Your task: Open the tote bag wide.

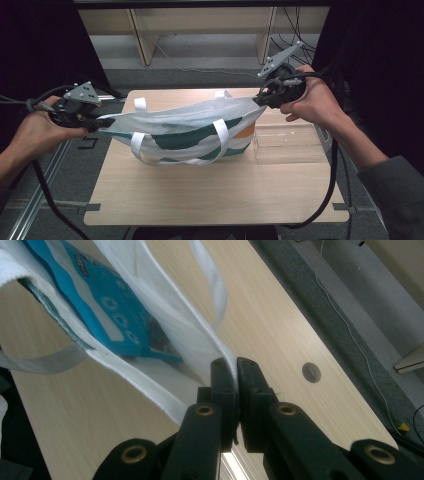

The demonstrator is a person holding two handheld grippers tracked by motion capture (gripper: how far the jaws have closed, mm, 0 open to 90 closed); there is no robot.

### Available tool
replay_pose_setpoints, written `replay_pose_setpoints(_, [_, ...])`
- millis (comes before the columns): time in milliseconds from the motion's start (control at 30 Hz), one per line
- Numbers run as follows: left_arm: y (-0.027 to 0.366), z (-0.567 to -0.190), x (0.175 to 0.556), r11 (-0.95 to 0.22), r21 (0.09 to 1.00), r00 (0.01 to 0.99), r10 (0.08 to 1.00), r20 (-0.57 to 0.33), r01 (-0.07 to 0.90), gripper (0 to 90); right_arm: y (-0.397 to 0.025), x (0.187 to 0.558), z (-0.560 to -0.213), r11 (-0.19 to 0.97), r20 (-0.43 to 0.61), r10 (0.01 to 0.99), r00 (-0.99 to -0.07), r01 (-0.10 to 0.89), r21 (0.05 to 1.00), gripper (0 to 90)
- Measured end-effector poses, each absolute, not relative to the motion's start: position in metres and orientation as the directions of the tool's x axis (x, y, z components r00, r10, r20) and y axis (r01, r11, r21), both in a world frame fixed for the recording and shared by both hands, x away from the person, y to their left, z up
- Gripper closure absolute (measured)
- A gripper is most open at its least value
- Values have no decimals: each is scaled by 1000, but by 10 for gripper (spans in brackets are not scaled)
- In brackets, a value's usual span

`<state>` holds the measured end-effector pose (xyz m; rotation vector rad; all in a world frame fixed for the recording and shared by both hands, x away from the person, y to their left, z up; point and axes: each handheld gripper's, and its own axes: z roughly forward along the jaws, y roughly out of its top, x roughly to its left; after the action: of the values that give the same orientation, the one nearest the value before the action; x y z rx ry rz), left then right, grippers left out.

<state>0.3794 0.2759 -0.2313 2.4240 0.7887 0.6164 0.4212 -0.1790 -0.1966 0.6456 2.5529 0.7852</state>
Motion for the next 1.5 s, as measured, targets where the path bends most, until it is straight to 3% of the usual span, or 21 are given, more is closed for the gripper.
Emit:
replay_pose_setpoints(167, [278,-215,372,-702,585,735,631,246,407,866,-178,418,-187,749,-239,505,-829,284,598,876])
replay_pose_setpoints(533, [282,-229,391,-685,585,732,647,215,433,864,-178,429,-198,758,-250,485,-838,260,598,875])
replay_pose_setpoints(600, [281,-234,395,-695,571,734,642,220,437,864,-176,429,-202,748,-220,510,-832,302,591,876])
replay_pose_setpoints(1300, [277,-334,427,-709,511,746,641,180,486,861,-174,446,-283,752,-191,520,-833,340,565,874])
replay_pose_setpoints(1500, [280,-371,432,-691,508,749,650,128,514,858,-172,447,-331,758,-172,520,-837,360,544,874])
